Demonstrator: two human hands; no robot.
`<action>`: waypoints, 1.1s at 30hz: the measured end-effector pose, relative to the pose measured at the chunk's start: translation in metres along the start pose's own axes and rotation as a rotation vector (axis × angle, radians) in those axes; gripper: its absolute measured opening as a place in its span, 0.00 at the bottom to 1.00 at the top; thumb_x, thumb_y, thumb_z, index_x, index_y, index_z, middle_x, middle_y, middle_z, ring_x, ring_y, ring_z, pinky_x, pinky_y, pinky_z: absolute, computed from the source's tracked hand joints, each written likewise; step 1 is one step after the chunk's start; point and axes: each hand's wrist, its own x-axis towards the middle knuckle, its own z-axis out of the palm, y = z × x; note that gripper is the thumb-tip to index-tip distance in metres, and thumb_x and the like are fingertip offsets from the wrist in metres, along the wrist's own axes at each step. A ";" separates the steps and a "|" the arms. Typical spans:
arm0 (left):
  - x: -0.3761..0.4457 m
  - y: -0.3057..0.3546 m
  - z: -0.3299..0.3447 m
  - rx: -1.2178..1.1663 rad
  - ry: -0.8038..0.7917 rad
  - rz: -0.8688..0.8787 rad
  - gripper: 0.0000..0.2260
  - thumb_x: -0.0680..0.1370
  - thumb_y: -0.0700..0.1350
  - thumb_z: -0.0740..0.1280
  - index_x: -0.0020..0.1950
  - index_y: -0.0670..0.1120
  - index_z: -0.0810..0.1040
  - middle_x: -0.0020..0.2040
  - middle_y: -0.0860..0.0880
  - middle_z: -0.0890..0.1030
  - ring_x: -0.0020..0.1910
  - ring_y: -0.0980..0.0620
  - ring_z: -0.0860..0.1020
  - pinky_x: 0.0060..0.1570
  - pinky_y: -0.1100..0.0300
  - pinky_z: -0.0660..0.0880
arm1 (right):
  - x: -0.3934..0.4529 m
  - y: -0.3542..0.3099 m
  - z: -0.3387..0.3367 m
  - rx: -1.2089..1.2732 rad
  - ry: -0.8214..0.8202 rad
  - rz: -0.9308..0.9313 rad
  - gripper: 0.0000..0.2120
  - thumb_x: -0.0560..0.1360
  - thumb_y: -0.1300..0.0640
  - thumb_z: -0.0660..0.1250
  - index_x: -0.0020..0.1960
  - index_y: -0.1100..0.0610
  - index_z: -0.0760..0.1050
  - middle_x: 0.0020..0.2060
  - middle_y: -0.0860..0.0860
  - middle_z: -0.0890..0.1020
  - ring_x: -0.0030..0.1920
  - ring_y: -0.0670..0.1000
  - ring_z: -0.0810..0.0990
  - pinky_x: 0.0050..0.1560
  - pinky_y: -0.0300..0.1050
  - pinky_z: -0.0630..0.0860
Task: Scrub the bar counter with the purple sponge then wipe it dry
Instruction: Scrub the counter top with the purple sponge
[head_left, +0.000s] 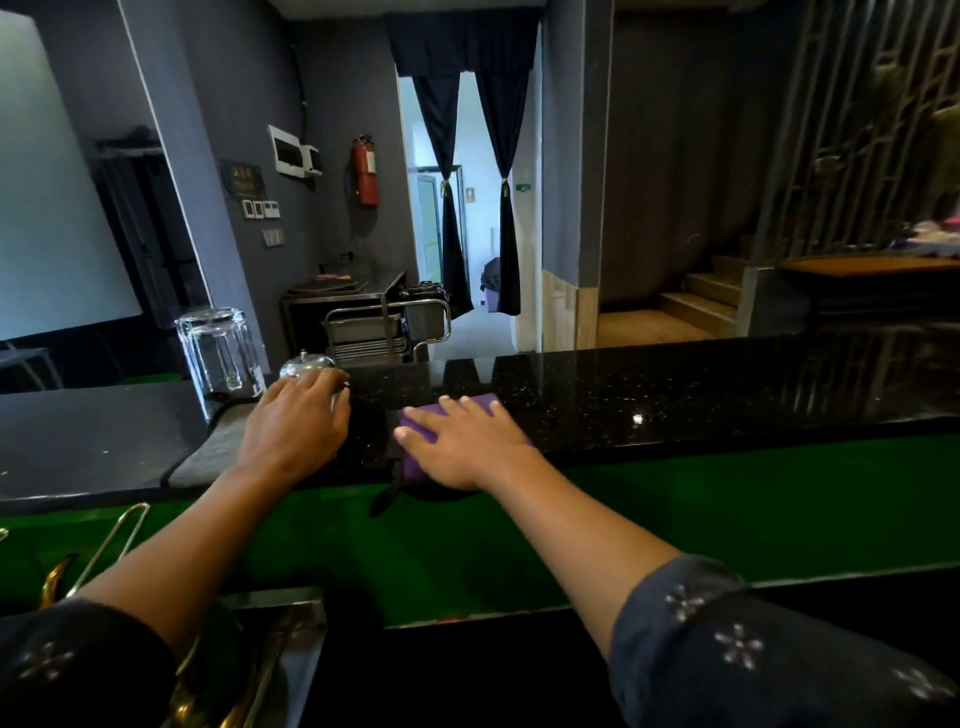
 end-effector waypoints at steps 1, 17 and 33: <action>-0.002 0.005 -0.003 -0.009 0.004 0.022 0.14 0.79 0.50 0.59 0.61 0.46 0.74 0.59 0.44 0.78 0.59 0.44 0.75 0.62 0.50 0.66 | -0.006 0.016 -0.002 -0.003 0.020 0.010 0.29 0.76 0.32 0.39 0.75 0.38 0.51 0.77 0.52 0.52 0.76 0.55 0.49 0.72 0.60 0.40; -0.017 0.094 0.028 -0.060 -0.418 0.069 0.25 0.78 0.63 0.43 0.74 0.58 0.58 0.76 0.52 0.58 0.75 0.52 0.56 0.72 0.54 0.51 | -0.053 0.168 -0.034 -0.078 0.030 0.332 0.29 0.75 0.31 0.38 0.75 0.36 0.49 0.77 0.52 0.51 0.76 0.55 0.49 0.71 0.61 0.42; -0.014 0.090 0.021 -0.060 -0.520 0.028 0.22 0.81 0.58 0.45 0.75 0.58 0.55 0.76 0.55 0.55 0.75 0.56 0.53 0.73 0.56 0.49 | -0.067 0.156 -0.029 -0.065 0.102 0.084 0.32 0.74 0.29 0.35 0.75 0.37 0.52 0.77 0.50 0.55 0.76 0.53 0.52 0.73 0.59 0.44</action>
